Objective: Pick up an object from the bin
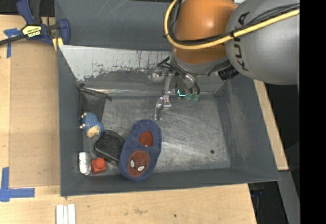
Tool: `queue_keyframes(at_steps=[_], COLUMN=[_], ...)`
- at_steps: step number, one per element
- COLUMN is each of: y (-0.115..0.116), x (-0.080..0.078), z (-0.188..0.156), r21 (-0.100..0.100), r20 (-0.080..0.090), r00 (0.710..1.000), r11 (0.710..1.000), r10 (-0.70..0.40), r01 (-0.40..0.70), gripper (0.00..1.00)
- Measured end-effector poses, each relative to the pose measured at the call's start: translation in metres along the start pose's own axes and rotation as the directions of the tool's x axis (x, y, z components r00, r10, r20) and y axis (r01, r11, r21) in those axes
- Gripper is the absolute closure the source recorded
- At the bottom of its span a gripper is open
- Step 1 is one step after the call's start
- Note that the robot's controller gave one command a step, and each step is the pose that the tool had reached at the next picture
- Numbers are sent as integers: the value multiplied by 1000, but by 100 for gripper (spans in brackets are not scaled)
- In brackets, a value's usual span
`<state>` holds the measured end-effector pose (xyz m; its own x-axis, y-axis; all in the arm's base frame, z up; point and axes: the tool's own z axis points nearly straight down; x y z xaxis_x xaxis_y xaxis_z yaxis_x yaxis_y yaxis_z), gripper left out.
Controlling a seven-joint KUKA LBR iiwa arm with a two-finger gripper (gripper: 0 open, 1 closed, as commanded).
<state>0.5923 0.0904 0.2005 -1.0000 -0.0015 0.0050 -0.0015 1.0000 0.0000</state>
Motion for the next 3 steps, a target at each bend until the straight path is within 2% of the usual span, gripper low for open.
queue_keyframes(at_steps=[1, 2, 3], y=[12, 12, -2], x=[97, 101, 103], z=[119, 120, 2], r21=[5, 4, 3], r20=[39, 21, 14], r00=[993, 994, 960], r11=[994, 994, 960], r10=[-109, -108, -279], r01=[109, 108, 279], gripper=[0, 100, 100])
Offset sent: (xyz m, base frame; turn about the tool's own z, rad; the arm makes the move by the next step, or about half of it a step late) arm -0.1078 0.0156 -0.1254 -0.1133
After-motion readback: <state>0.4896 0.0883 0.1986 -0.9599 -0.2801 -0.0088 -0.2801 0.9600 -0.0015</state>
